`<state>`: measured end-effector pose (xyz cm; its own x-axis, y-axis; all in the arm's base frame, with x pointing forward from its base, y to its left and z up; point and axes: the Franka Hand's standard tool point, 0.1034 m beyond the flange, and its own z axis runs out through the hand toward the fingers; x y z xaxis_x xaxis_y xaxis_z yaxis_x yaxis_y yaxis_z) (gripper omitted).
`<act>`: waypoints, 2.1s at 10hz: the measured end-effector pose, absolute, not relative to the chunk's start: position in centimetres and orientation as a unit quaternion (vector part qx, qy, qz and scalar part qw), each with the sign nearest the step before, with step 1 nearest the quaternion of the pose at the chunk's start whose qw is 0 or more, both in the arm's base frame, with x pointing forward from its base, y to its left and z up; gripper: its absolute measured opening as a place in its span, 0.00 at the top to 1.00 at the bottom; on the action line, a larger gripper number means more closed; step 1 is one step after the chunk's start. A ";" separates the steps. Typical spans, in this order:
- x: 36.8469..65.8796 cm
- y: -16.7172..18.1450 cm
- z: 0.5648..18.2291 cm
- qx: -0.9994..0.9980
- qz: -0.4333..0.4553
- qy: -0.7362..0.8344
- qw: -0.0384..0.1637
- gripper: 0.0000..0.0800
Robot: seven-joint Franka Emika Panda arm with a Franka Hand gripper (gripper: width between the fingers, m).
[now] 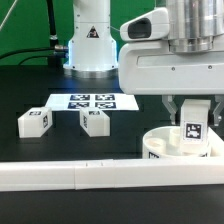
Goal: Assemble stool
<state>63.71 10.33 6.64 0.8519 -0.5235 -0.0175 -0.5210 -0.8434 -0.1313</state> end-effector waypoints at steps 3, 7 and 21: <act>63.7 10.4 6.7 -0.931 -0.003 0.358 0.068 0.58; 63.8 10.8 7.1 -0.737 0.034 0.669 0.093 0.58; 63.4 12.8 6.8 -0.426 0.077 0.893 0.122 0.58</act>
Offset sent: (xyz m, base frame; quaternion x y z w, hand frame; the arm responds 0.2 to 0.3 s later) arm 0.0000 0.0000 0.0000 0.0000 0.0000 0.1938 0.9810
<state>63.43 12.81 6.78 -0.6072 -0.7422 -0.2836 -0.7797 0.6253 0.0329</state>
